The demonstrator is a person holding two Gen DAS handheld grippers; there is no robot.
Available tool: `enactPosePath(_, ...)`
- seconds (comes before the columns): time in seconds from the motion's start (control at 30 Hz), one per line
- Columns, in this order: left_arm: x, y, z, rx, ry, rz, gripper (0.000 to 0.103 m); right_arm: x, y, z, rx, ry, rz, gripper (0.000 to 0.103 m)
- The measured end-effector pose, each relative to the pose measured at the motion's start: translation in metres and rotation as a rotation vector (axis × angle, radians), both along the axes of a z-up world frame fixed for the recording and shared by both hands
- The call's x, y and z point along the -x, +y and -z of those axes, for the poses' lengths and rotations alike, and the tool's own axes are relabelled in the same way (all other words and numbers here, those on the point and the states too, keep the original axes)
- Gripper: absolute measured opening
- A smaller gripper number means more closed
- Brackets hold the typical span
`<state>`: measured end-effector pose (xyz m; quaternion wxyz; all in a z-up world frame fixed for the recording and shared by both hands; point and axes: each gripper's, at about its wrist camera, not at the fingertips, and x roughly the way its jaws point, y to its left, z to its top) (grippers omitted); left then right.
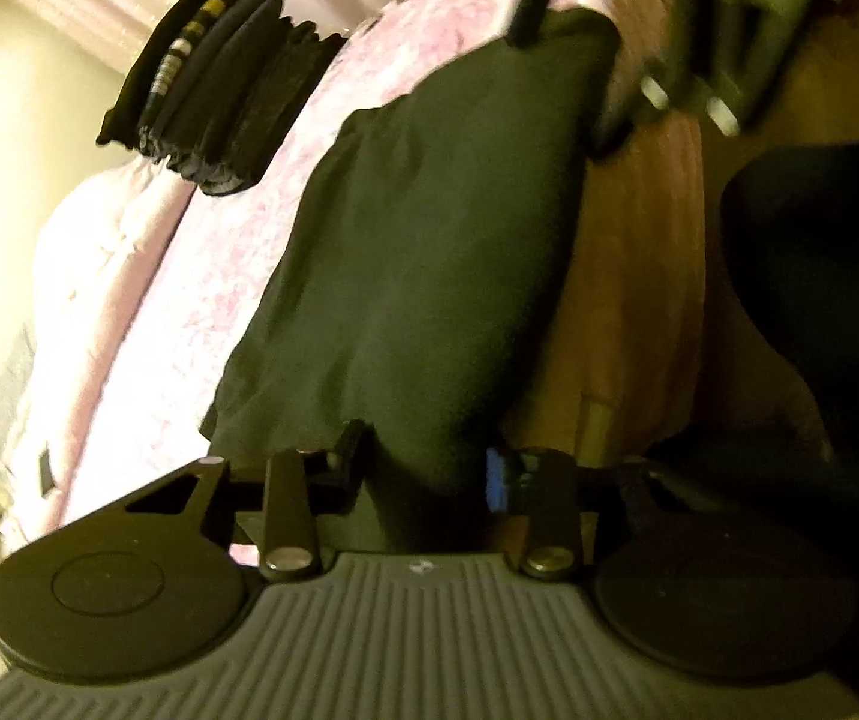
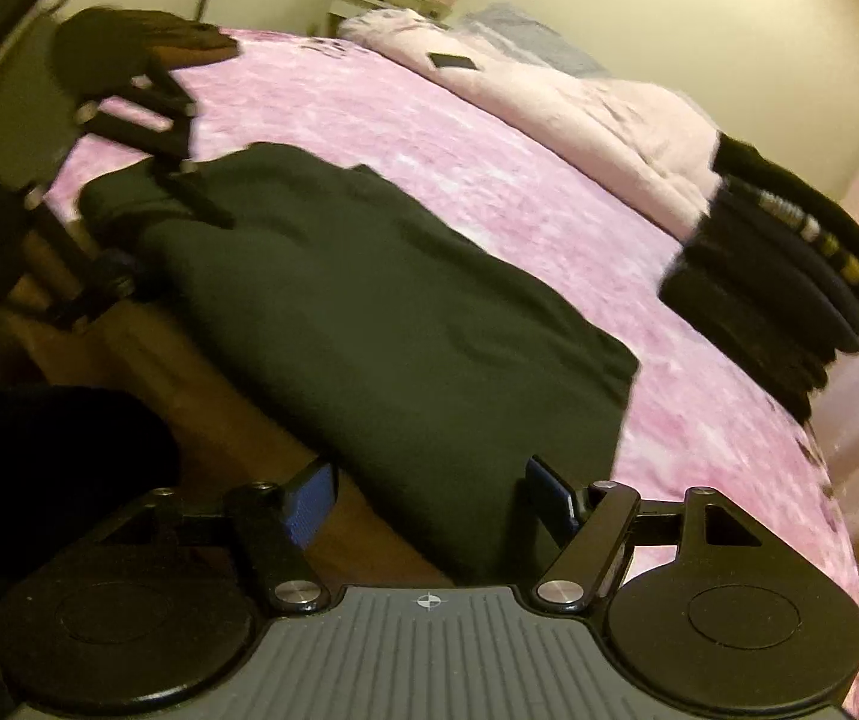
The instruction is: Fold clothes
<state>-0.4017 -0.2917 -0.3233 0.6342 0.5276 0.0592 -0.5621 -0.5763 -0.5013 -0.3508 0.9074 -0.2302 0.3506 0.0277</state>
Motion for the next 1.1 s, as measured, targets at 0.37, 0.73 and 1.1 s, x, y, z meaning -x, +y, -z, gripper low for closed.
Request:
enactPosePath(0.37,-0.024,0.001,-0.024,0.047,0.177,-0.059,0.029,-0.015,0.026,0.034,0.373,-0.019,-0.157,0.071)
enactPosePath(0.73,-0.013,0.001,-0.016,0.018,0.109,-0.054,0.03,-0.015,0.004,0.044,0.384,0.025,-0.099,0.046)
enactPosePath(1.1,-0.012,0.002,-0.013,0.006,0.09,-0.054,0.03,-0.017,0.005,0.041,0.358,0.017,-0.075,0.044)
